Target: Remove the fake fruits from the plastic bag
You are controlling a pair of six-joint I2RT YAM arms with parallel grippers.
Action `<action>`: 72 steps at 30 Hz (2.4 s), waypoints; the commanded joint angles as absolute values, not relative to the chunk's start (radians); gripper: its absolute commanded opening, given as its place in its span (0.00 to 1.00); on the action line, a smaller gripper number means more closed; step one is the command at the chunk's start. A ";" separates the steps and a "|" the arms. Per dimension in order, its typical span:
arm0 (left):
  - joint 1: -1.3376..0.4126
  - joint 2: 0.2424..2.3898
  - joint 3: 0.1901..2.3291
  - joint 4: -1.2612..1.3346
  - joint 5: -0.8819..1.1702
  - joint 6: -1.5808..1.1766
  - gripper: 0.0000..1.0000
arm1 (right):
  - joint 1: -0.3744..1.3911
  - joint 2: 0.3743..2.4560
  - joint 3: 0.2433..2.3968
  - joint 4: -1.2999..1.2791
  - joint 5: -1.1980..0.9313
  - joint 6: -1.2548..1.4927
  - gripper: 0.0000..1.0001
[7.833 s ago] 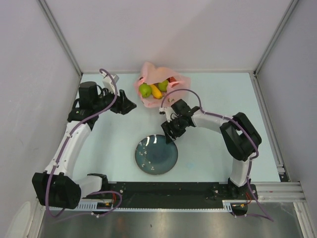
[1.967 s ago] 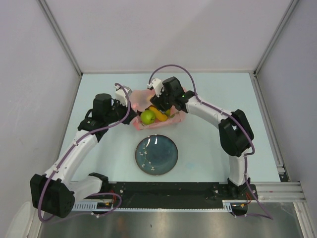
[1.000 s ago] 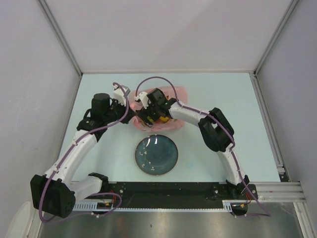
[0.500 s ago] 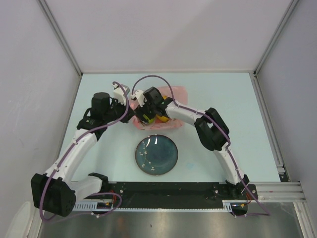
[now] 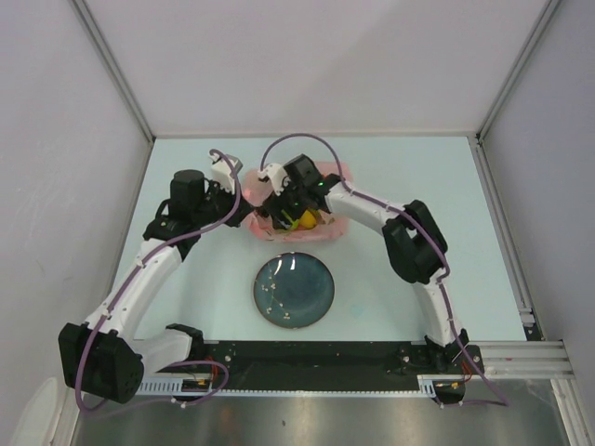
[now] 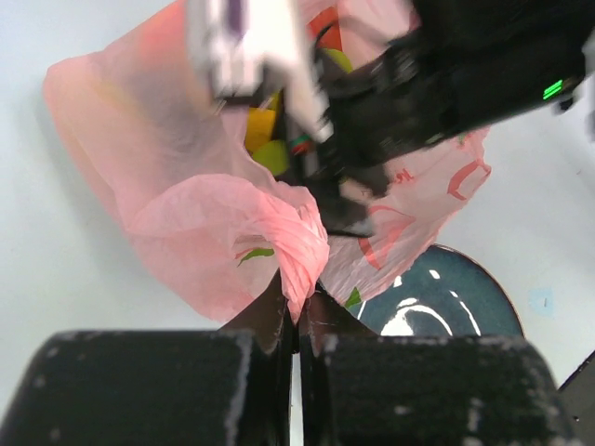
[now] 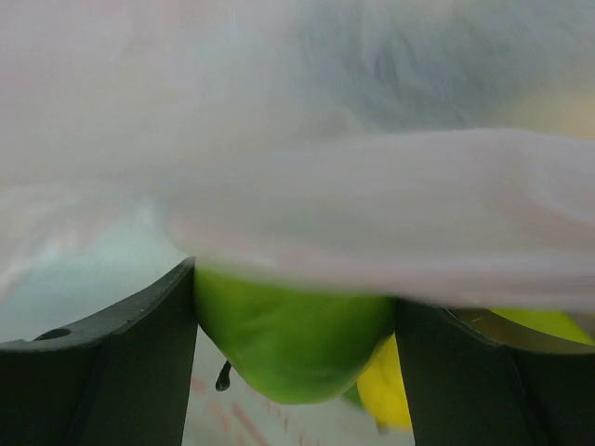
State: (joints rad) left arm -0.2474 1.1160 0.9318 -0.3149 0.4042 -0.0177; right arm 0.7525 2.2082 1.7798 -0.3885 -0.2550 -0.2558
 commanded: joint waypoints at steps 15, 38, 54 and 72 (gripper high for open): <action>-0.242 1.126 0.960 -0.284 0.426 0.031 0.00 | 0.633 1.783 1.527 -0.546 -0.955 -0.060 0.32; -0.239 1.080 0.922 -0.288 0.413 0.054 0.00 | 0.816 1.968 1.381 -0.433 -0.779 0.225 0.30; -0.218 1.052 0.876 -0.278 0.420 0.046 0.00 | 0.870 2.092 1.437 -0.443 -0.741 0.268 0.30; -0.212 1.065 0.900 -0.284 0.434 0.051 0.00 | 0.864 2.068 1.493 -0.456 -0.686 0.222 1.00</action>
